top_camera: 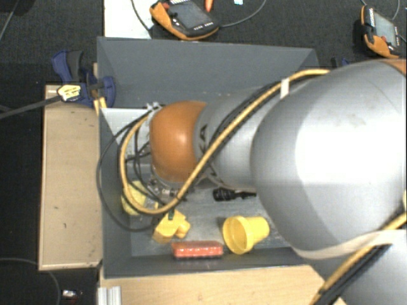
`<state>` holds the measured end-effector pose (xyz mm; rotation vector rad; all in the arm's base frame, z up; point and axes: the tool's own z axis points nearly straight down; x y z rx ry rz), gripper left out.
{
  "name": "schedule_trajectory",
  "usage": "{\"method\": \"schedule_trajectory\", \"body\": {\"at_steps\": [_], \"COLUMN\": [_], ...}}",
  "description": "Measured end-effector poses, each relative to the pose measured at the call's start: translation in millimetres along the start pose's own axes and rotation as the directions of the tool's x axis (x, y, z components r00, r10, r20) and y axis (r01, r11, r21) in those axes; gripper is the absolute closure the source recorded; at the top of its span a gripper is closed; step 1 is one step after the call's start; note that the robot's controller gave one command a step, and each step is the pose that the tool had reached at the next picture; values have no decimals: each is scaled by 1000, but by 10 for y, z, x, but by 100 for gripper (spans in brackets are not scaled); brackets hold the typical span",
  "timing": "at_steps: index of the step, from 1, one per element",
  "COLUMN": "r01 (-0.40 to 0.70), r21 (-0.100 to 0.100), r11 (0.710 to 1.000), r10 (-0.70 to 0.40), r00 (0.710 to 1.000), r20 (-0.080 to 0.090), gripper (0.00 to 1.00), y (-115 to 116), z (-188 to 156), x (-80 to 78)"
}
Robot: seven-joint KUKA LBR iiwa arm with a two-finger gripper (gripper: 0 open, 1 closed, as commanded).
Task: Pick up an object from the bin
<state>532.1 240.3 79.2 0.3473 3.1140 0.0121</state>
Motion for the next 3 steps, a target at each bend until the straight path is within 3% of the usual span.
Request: {"method": "schedule_trajectory", "body": {"at_steps": [1, 3], "r01": [0, 3], "r21": [4, -3], "r11": [1000, 1000], "r10": [0, -3], "r00": [1000, 1000], "r20": [-8, 0], "gripper": [100, 100], "y": [-4, 18], "z": [-395, -1073], "x": [21, -7]}}
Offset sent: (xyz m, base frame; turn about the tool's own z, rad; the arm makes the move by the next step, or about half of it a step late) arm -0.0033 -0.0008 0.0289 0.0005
